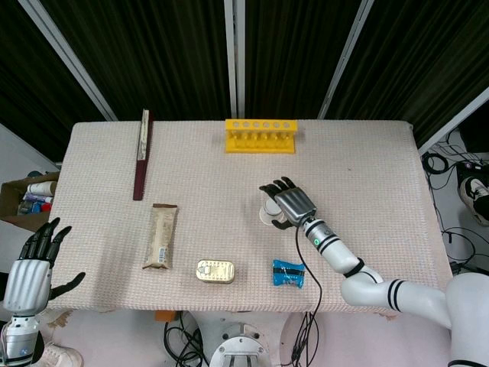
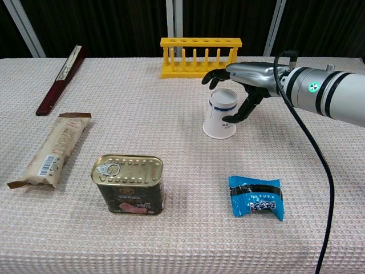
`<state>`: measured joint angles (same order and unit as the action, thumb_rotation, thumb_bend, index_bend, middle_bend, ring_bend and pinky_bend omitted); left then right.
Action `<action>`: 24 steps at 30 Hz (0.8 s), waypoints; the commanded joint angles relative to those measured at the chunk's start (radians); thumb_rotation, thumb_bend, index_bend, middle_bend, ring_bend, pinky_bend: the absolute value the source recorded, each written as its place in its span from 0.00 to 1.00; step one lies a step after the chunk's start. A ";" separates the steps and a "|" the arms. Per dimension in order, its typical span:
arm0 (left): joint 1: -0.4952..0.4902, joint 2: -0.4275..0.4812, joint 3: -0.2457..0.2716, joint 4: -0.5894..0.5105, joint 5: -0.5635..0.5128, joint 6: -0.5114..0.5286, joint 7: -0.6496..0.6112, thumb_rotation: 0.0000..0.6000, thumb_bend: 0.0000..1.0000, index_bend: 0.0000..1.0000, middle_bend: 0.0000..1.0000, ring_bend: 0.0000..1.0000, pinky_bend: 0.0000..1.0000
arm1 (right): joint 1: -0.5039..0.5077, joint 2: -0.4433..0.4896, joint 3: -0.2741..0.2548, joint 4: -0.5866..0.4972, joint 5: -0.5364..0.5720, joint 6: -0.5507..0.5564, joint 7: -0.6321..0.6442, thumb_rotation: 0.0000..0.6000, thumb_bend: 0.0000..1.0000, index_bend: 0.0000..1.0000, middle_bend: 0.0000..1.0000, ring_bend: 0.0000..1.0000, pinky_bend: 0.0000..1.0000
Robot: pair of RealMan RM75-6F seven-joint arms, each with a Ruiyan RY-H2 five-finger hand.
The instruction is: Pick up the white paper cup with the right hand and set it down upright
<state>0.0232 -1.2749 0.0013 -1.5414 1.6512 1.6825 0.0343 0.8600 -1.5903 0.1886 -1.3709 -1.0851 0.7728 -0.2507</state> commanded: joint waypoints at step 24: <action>0.003 -0.020 0.005 0.020 -0.009 -0.016 -0.021 1.00 0.06 0.14 0.02 0.06 0.16 | -0.155 -0.085 0.036 0.145 -0.173 0.047 0.875 1.00 0.35 0.46 0.36 0.27 0.28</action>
<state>0.0275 -1.2936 0.0060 -1.5223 1.6407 1.6678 0.0131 0.7817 -1.6261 0.2126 -1.3398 -1.1488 0.8425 0.2406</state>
